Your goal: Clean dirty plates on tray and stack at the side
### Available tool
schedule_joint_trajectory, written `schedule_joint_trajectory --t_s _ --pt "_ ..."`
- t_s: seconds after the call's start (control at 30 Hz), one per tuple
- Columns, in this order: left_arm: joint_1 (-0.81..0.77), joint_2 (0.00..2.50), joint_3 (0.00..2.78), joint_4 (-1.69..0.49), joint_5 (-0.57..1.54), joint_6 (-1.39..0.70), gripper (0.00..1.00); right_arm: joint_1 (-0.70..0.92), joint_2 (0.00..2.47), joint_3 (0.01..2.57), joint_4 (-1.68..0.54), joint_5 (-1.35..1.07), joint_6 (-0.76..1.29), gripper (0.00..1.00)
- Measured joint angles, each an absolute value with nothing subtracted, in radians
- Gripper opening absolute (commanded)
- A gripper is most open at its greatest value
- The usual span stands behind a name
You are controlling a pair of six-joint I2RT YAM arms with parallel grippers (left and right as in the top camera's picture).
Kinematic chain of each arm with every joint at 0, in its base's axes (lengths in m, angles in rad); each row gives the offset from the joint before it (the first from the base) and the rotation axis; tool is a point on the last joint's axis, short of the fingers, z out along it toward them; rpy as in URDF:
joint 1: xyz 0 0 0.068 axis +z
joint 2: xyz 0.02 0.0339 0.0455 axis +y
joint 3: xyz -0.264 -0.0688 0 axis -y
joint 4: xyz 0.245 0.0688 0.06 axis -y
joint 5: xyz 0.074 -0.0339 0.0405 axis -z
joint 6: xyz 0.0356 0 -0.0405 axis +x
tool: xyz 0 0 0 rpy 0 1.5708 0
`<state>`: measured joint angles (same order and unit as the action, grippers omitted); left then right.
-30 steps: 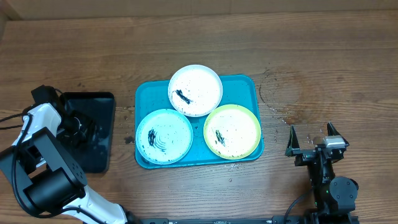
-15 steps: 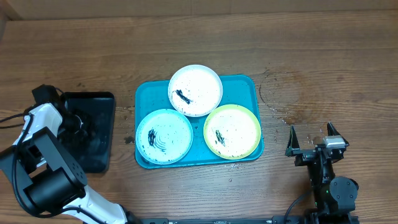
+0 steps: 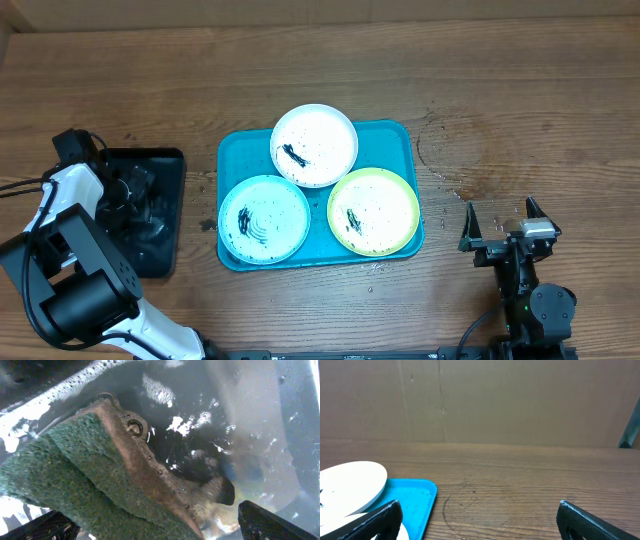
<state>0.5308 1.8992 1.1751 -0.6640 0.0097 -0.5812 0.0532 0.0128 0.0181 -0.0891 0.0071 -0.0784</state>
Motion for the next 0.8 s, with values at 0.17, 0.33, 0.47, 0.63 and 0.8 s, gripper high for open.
schedule_joint_trajectory --t_s 0.17,0.33,0.47,0.63,0.8 --pt "0.531 1.903 1.173 -0.657 -0.036 -0.582 1.0 0.053 0.013 0.018 -0.09 0.007 -0.078 1.0" --pt "0.533 1.908 1.171 -0.656 -0.077 -0.584 0.65 0.053 0.013 0.018 -0.09 0.007 -0.078 1.0" --pt "0.538 1.909 1.17 -0.656 -0.092 -0.583 0.29 0.053 0.013 0.018 -0.09 0.007 -0.078 1.0" --pt "0.544 1.909 1.17 -0.656 -0.078 -0.585 0.15 0.053 0.013 0.018 -0.09 0.007 -0.079 1.0" --pt "0.546 1.909 1.171 -0.653 -0.04 -0.587 0.04 0.053 0.013 0.018 -0.089 0.007 -0.079 1.0"
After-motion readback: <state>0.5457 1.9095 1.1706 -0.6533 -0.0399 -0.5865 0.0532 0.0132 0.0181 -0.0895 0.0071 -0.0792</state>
